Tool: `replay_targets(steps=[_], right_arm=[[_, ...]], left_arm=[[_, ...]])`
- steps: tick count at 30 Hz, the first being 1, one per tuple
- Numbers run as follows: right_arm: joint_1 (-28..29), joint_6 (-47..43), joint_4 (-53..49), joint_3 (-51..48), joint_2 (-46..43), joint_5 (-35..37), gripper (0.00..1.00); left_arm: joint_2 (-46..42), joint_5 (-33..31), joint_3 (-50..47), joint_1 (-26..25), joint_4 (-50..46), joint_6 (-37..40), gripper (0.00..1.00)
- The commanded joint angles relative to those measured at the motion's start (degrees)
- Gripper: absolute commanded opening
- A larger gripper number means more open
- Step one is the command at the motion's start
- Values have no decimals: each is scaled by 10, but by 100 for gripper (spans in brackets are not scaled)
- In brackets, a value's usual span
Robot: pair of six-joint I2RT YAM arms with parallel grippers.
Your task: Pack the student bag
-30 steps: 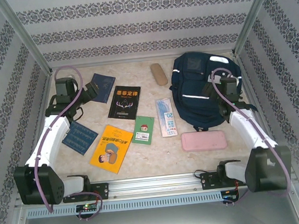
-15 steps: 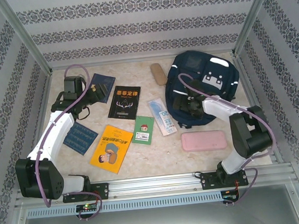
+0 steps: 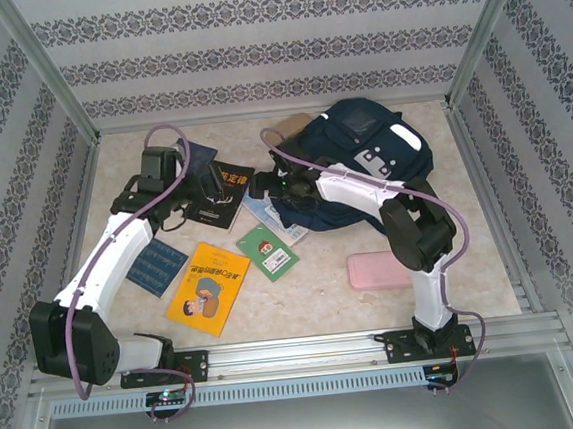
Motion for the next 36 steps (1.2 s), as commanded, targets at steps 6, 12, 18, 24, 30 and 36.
replay_targets(steps=[6, 12, 18, 24, 30, 36], right_arm=[[-52, -73, -59, -77, -143, 80, 98], [-141, -111, -72, -175, -233, 119, 98], [-205, -159, -74, -230, -252, 146, 98], [-224, -165, -55, -250, -218, 131, 98], [-193, -148, -46, -248, -169, 106, 98], [-137, -97, -33, -228, -137, 95, 98]], left_arm=[[74, 6, 39, -111, 19, -74, 100], [184, 58, 94, -167, 39, -136, 92], [314, 78, 192, -218, 7, -152, 86], [421, 72, 288, -249, -45, -146, 80], [473, 38, 331, -251, -85, -131, 59], [495, -30, 351, -236, -126, -100, 46]])
